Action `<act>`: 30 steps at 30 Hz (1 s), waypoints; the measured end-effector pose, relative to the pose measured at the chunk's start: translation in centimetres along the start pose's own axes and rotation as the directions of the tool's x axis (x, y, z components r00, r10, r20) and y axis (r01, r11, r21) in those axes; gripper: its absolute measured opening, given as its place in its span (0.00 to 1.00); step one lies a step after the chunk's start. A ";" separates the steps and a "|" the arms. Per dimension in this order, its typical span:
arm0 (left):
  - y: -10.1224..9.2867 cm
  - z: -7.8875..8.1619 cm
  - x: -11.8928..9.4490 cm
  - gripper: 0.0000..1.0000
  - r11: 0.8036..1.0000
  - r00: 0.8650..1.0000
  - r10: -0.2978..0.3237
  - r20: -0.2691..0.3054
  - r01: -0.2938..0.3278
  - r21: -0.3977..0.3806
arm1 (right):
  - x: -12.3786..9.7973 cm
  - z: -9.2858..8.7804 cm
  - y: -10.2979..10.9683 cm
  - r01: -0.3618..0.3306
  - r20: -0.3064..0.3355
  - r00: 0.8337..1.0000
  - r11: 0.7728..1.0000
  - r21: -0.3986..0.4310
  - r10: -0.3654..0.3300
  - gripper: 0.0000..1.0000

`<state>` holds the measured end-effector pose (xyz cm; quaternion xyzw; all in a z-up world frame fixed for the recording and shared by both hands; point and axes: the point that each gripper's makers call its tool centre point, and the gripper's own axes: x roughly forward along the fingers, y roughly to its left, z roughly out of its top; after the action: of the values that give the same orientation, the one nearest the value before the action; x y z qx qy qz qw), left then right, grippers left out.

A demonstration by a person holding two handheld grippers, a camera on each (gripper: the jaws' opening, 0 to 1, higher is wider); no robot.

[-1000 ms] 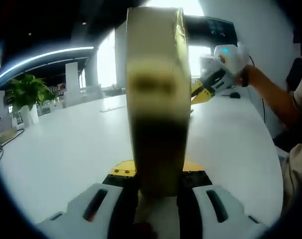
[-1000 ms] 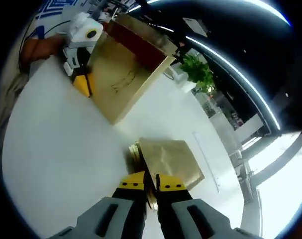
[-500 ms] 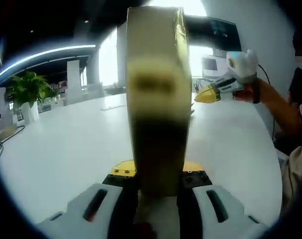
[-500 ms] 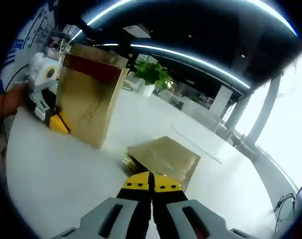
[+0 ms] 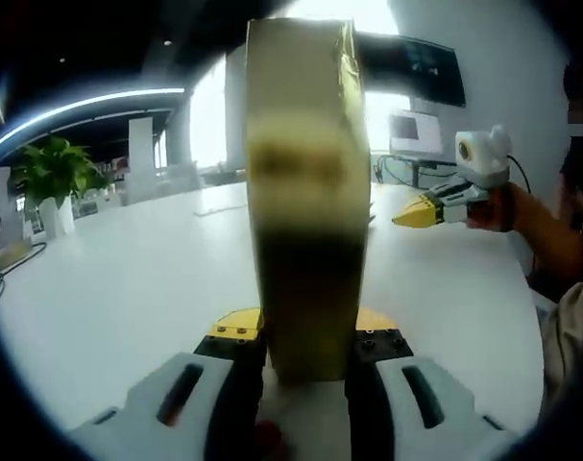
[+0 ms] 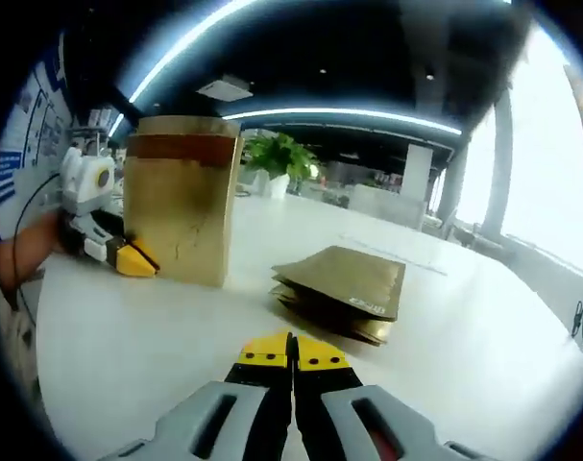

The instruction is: Extract single mask from mask box in order stack masks on table

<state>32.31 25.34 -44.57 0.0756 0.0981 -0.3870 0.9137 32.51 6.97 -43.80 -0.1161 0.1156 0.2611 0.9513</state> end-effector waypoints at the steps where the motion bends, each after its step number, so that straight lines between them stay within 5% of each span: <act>1: 0.2 0.1 -0.1 0.26 1.000 1.000 0.003 0.006 -0.003 -0.008 | 0.0 -0.4 0.4 -0.026 0.000 1.000 0.999 0.023 0.026 0.00; 5: 0.2 0.3 -0.2 0.27 1.000 1.000 0.001 0.020 0.000 -0.027 | -0.1 -1.5 0.8 -0.041 0.001 0.999 0.997 0.059 0.041 0.00; 6: 0.2 0.3 -0.2 0.27 1.000 1.000 0.001 0.020 0.000 -0.025 | -0.2 -1.4 0.5 -0.023 -0.006 1.000 0.999 0.049 0.024 0.00; 7: 0.1 0.3 -0.1 0.27 1.000 1.000 0.001 0.019 -0.001 -0.022 | -0.3 -0.3 0.3 -0.033 0.064 0.998 0.997 0.064 0.029 0.00; 14: -0.1 0.2 0.0 0.23 1.000 1.000 -0.010 0.016 0.010 0.007 | -0.9 0.0 0.8 -0.059 0.091 0.995 0.993 0.107 0.049 0.00; 30: 0.1 0.1 -0.1 0.20 1.000 1.000 -0.016 0.016 0.016 -0.001 | -1.0 0.4 -0.2 0.011 0.114 0.993 0.993 0.119 -0.025 0.00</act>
<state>32.34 25.42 -44.42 0.0712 0.0915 -0.3948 0.9114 31.88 6.45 -43.12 -0.0455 0.0747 0.2514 0.9639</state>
